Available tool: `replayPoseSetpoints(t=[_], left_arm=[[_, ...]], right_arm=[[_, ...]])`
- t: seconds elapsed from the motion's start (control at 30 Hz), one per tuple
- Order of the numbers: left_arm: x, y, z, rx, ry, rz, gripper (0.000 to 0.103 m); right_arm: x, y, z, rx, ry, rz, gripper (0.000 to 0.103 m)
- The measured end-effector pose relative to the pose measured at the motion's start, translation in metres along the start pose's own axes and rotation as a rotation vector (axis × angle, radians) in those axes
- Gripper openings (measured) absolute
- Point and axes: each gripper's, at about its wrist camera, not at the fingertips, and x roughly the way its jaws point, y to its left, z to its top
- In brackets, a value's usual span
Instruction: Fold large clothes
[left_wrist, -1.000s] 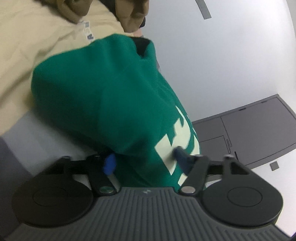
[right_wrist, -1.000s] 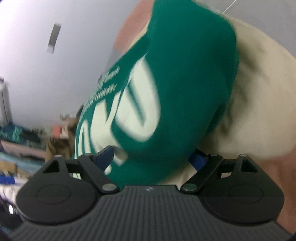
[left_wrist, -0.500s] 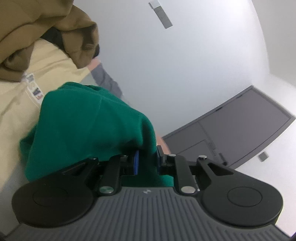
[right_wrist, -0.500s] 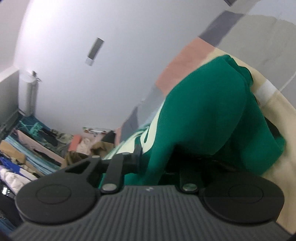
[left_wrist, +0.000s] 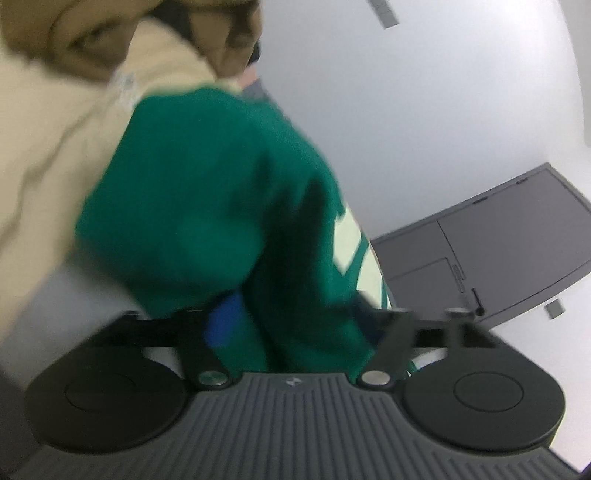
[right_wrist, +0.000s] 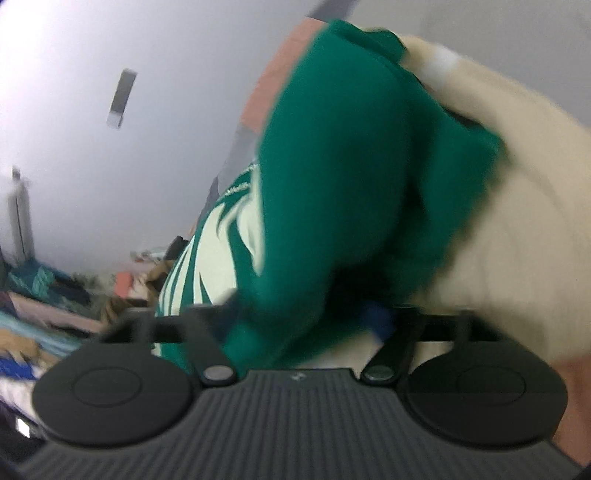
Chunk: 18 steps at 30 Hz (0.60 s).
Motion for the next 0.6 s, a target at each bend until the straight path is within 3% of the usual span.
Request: replayPoseSetpoints(t=[0.13,0.27,0.43,0.6], left_arm=[[0.004,0.019,-0.01,-0.15,0.045,-0.039,0.101],[0.013,0.043,-0.017,-0.309,0.043,-0.047,0.103],[0.022,0.048,-0.012,-0.371,-0.012,-0.081,0.103],[0.034,0.049,-0.002,-0.405,-0.047,-0.19,0.103]], right_arm=[[0.007,-0.012,-0.005,0.095,0.011,0.022,0.089],[0.021,-0.026,-0.002,0.155,-0.001,0.019,0.089],[0.009,-0.03,-0.007,0.161,-0.029,0.011,0.088],[0.004,-0.034,-0.01,0.165,-0.039,0.011,0.088]])
